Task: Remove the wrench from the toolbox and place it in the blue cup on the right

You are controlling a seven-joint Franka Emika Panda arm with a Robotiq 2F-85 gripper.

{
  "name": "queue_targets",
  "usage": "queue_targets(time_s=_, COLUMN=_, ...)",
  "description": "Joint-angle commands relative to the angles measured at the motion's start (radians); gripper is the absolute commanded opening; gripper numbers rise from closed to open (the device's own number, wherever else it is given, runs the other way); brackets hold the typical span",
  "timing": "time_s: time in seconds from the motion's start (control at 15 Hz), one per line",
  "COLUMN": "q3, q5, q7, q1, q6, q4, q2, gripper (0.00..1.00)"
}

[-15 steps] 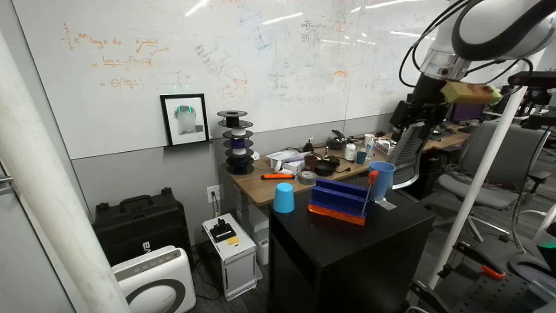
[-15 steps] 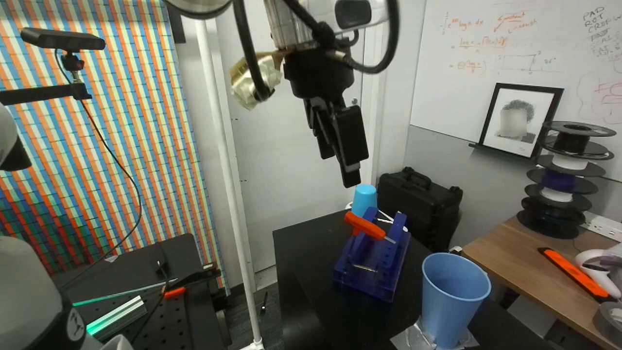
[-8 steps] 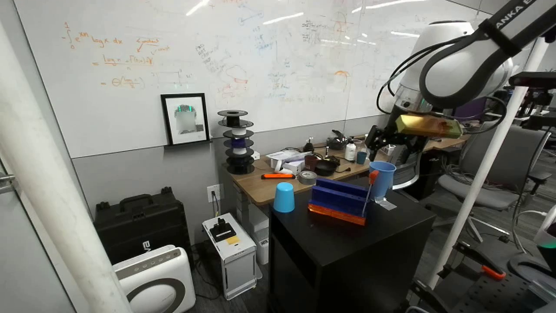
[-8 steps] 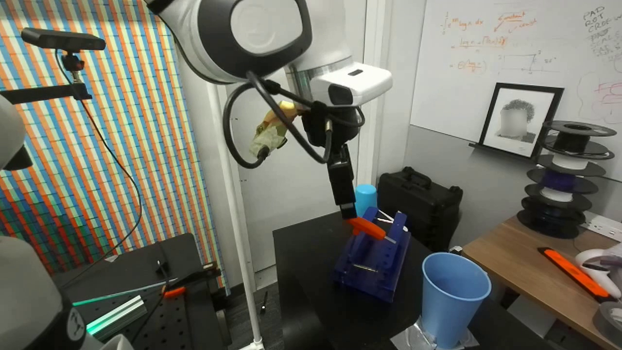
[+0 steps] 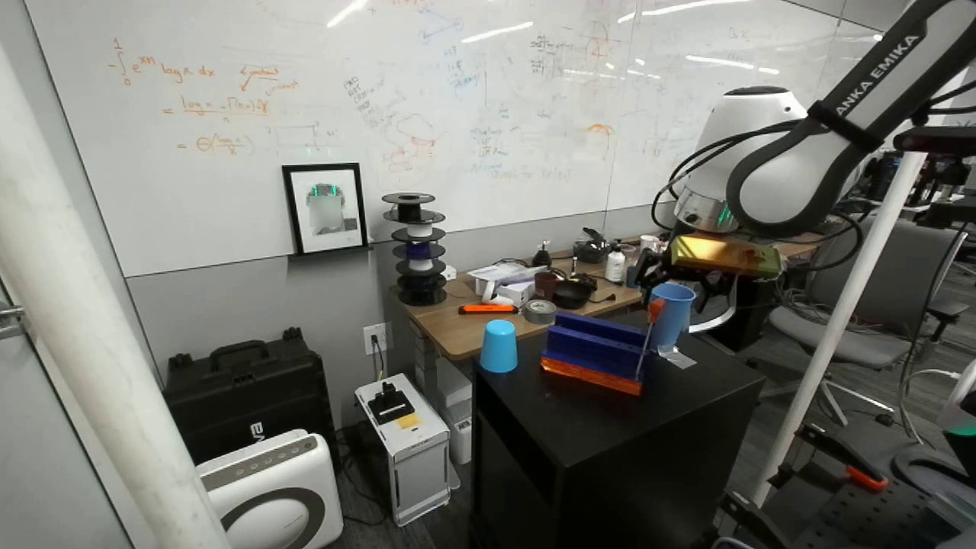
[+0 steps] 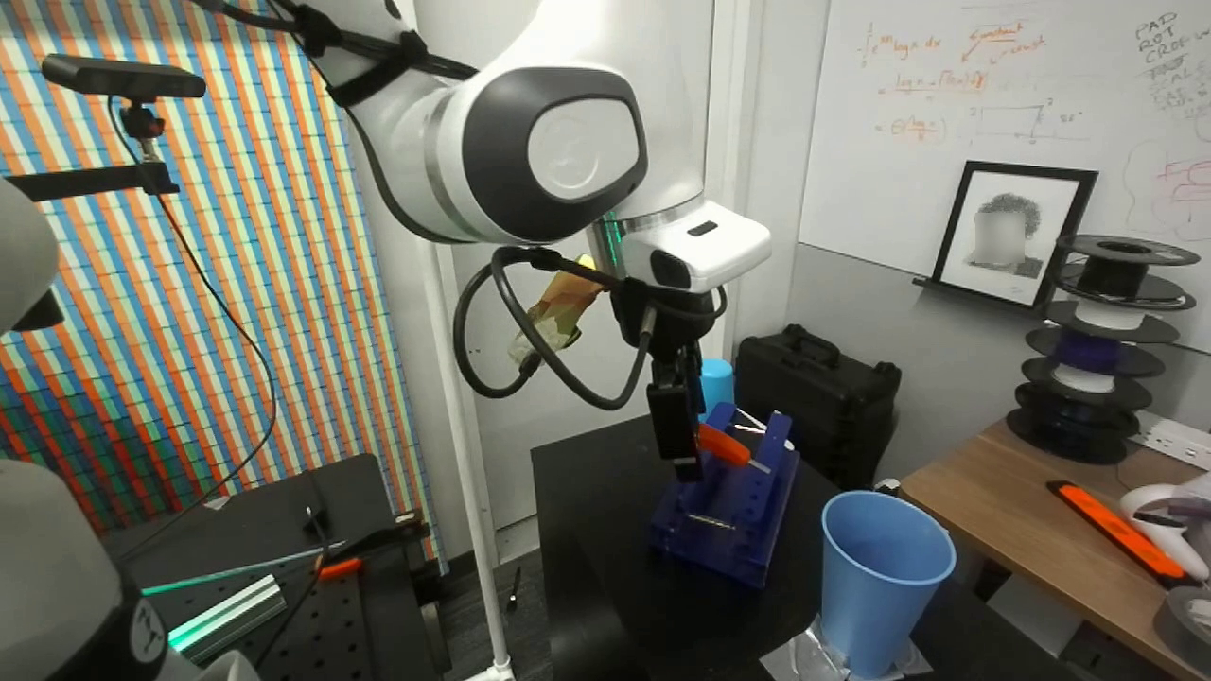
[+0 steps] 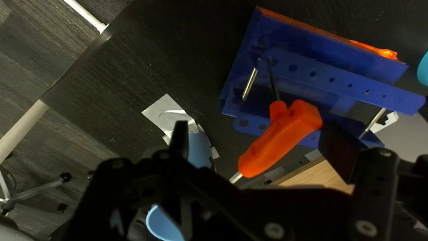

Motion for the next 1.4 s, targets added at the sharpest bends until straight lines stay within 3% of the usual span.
queue_targets(time_s=0.0, q3=0.012, q5=-0.138, q7=0.128, q1=-0.034, q6=0.051, q4=0.047, q2=0.067, gripper=0.66)
queue_targets(time_s=0.47, q3=-0.001, q5=-0.311, q7=0.259, q1=-0.03, q6=0.066, q4=0.102, q2=0.12, gripper=0.11)
queue_targets(time_s=0.6, q3=-0.001, q5=-0.319, q7=0.255, q1=-0.027, q6=0.07, q4=0.108, q2=0.114, gripper=0.07)
queue_targets(time_s=0.67, q3=-0.001, q5=-0.319, q7=0.246, q1=-0.027, q6=0.072, q4=0.108, q2=0.105, gripper=0.11)
queue_targets(time_s=1.0, q3=0.006, q5=-0.26, q7=0.172, q1=-0.02, q6=0.093, q4=0.085, q2=0.039, gripper=0.11)
queue_targets(time_s=1.33, q3=-0.007, q5=-0.052, q7=-0.016, q1=0.033, q6=0.116, q4=0.034, q2=-0.073, gripper=0.12)
